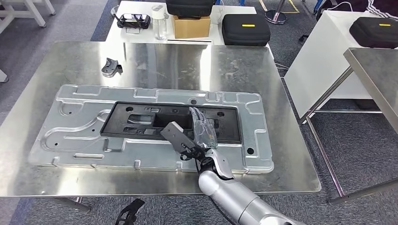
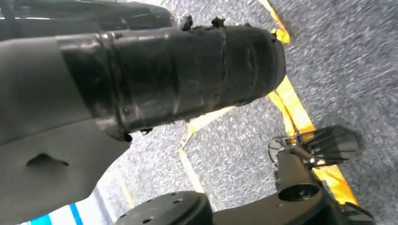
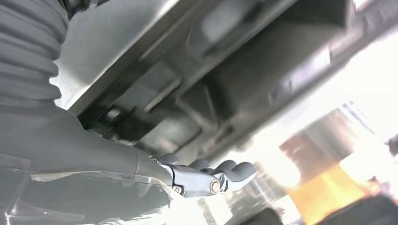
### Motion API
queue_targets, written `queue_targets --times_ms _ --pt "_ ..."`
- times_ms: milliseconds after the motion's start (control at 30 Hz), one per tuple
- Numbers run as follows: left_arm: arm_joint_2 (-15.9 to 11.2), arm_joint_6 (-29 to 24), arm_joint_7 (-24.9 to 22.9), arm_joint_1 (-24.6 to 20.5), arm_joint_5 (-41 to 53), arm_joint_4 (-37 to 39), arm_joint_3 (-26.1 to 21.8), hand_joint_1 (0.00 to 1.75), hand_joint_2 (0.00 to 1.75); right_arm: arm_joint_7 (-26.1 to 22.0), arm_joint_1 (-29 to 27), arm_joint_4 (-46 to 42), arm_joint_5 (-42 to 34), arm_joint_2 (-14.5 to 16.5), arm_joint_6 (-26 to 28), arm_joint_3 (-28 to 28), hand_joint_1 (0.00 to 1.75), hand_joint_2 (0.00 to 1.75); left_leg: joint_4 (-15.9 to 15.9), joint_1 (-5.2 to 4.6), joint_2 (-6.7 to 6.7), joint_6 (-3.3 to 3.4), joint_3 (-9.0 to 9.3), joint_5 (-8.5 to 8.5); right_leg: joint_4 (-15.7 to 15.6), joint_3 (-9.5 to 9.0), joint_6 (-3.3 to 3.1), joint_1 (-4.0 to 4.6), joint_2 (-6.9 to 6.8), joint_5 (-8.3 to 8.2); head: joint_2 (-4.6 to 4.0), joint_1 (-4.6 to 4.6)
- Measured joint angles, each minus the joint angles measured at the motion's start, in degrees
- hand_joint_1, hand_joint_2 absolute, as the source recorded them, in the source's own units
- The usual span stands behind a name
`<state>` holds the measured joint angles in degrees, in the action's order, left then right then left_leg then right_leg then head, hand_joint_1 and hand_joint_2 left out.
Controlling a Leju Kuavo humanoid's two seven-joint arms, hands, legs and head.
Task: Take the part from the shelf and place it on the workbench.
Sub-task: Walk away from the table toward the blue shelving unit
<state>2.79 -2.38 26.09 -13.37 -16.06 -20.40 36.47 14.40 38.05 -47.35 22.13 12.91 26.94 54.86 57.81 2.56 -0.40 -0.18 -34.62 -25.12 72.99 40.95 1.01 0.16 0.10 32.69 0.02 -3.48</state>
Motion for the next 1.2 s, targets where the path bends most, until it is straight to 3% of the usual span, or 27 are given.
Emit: queue_targets --times_ms 33,100,167,267,333,433,467,500,533,633,700,800,833,933,1000,1033,1067,1133,1200 --pt "0.0 0.0 0.1 0.1 -0.1 0.0 0.0 0.0 0.0 0.0 -0.3 -1.7 -0.7 -0.7 0.5 -0.3 0.0 1.75 0.0 -0.01 -0.04 -0.01 0.06 -0.02 -1.5 -0.45 -0.21 -0.04 0.01 -1.51 0.0 0.0" --pt "0.0 -0.1 0.4 0.2 -0.3 0.0 0.0 0.0 0.0 0.3 -0.5 -5.7 -1.7 -2.2 1.1 -0.9 0.0 1.75 -0.2 -0.07 -0.15 -0.05 0.26 -0.03 -9.4 -3.75 -1.2 0.2 0.05 -5.93 0.0 -0.02" --pt "0.0 -0.2 0.7 0.2 -0.5 0.0 0.0 0.0 0.0 0.5 -0.5 -9.9 -2.3 -3.7 1.7 -1.6 0.0 1.75 -0.6 -0.11 -0.22 -0.41 0.4 0.11 -15.9 -6.65 -2.18 0.67 0.0 -8.36 0.0 -0.01" --pt "0.0 -0.4 1.3 0.6 -1.0 0.0 -0.1 0.0 0.0 0.5 -1.2 -16.1 -3.4 -6.2 3.8 -2.8 0.0 1.75 -1.6 -0.05 -0.23 -1.39 0.72 0.46 -18.3 -7.7 -2.63 0.85 -0.09 -8.79 0.0 0.02" --pt "-0.4 -0.7 1.6 0.9 -1.4 0.0 -0.1 0.0 0.0 0.4 -1.9 -20.2 -3.8 -7.8 5.3 -3.8 0.0 1.75 -0.6 -0.17 0.0 -1.72 0.57 -0.59 -20.2 -8.83 -2.76 0.6 -0.18 -9.51 0.0 -0.14" --pt "-1.3 -0.8 1.7 1.2 -1.7 0.1 -0.1 0.0 0.0 0.5 -2.7 -25.2 -4.1 -9.8 6.1 -4.9 0.0 1.75 9.1 -0.46 0.19 -1.66 -3.59 -5.66 -21.2 -9.62 -3.06 0.69 -0.26 -9.91 0.0 -0.3" --pt "-1.5 -0.8 1.7 1.4 -1.7 0.1 -0.1 0.0 0.0 0.5 -3.2 -26.6 -4.1 -10.4 6.1 -5.2 0.0 1.75 12.2 -0.5 0.2 -1.72 -5.07 -6.71 -21.0 -9.58 -3.17 0.79 -0.23 -9.81 0.0 -0.3" --pt "-1.8 -0.8 1.8 1.5 -1.7 0.1 -0.1 0.0 0.0 0.6 -3.6 -27.9 -4.1 -11.0 6.1 -5.4 0.0 1.75 13.6 -0.5 0.21 -1.79 -5.71 -6.72 -20.8 -9.53 -3.22 0.87 -0.16 -9.64 0.0 -0.28" --pt "-2.1 -0.8 1.8 1.7 -1.7 0.1 -0.1 0.0 0.0 0.6 -3.9 -29.0 -4.1 -11.4 6.1 -5.6 0.0 1.75 12.8 -0.5 0.24 -1.85 -5.29 -5.68 -20.4 -9.46 -3.21 0.9 -0.07 -9.41 0.0 -0.28" --pt "-2.5 -0.8 1.9 1.6 -1.8 0.1 -0.1 0.0 0.0 0.7 -4.3 -32.0 -4.1 -12.6 6.2 -6.1 0.0 1.75 3.0 -0.54 0.31 -1.73 -0.22 -1.12 -18.3 -8.99 -2.66 0.96 0.14 -8.21 0.0 -0.3" --pt "-2.6 -0.9 1.9 1.4 -1.9 0.1 -0.1 0.0 0.0 0.6 -4.5 -33.6 -4.1 -13.3 6.4 -6.3 0.0 1.75 -0.1 -0.68 0.18 -1.19 1.2 -0.75 -17.2 -8.33 -2.11 1.11 0.18 -7.64 0.0 -0.27" --pt "-2.3 -1.2 2.3 1.6 -2.3 0.1 -0.2 0.0 0.0 0.4 -5.1 -36.3 -4.8 -14.5 7.6 -7.0 0.0 1.75 -0.2 -0.57 0.01 -0.29 0.97 -0.61 -16.7 -7.86 -1.36 1.12 0.16 -7.4 0.0 -0.27" --pt "-2.2 -1.3 2.4 1.7 -2.4 0.1 -0.2 0.0 0.0 0.3 -5.3 -37.4 -5.3 -15.1 8.1 -7.4 0.0 1.75 -0.3 -0.41 0.01 -0.03 0.96 -0.48 -15.7 -7.37 -0.91 1.01 0.16 -6.64 0.0 -0.15" --pt "-2.0 -1.5 2.8 1.7 -2.9 0.1 -0.5 0.0 0.0 -0.4 -6.3 -40.8 -7.6 -17.2 9.5 -8.8 0.0 1.75 -0.4 -0.16 0.01 0.35 0.85 -0.31 -6.4 -3.0 0.57 0.25 0.13 -1.79 0.0 0.16" --pt "-2.1 -1.6 3.1 2.0 -3.3 0.1 -0.7 0.0 0.0 -1.6 -7.8 -43.1 -9.9 -18.7 10.2 -9.9 0.0 1.75 -0.4 -0.03 0.01 0.36 0.8 -0.33 -0.8 -0.12 1.06 -0.28 0.08 -0.26 0.0 0.17" --pt "-2.1 -1.7 3.3 2.2 -3.4 0.1 -0.8 0.0 0.0 -2.4 -8.6 -44.2 -11.2 -19.4 10.5 -10.4 0.0 1.75 -0.4 0.04 0.01 0.34 0.8 -0.34 -1.1 -0.12 1.13 -0.46 0.07 -1.09 0.0 0.17" --pt "-2.1 -1.8 3.4 2.3 -3.6 0.1 -0.9 0.0 0.0 -3.5 -9.5 -45.5 -12.7 -20.2 10.7 -11.1 0.0 1.75 -0.4 0.12 0.0 0.29 0.82 -0.35 -3.4 -1.08 1.11 -0.62 0.06 -2.77 0.0 0.17" --pt "-2.1 -2.1 3.7 2.4 -4.0 0.1 -1.3 0.0 0.0 -6.0 -10.8 -48.1 -15.8 -21.5 11.0 -12.6 0.0 1.75 -0.5 0.16 -0.02 0.0 0.89 -0.37 -11.9 -5.21 0.76 -0.63 0.04 -6.55 0.0 0.17" --pt "-2.2 -2.4 3.9 2.4 -4.4 0.1 -1.5 0.0 0.0 -8.6 -12.5 -50.5 -18.5 -22.6 11.3 -14.4 0.0 1.75 -0.8 0.14 -0.06 -0.72 1.0 -0.25 -17.1 -7.71 0.24 -0.36 0.06 -7.98 0.0 0.15"
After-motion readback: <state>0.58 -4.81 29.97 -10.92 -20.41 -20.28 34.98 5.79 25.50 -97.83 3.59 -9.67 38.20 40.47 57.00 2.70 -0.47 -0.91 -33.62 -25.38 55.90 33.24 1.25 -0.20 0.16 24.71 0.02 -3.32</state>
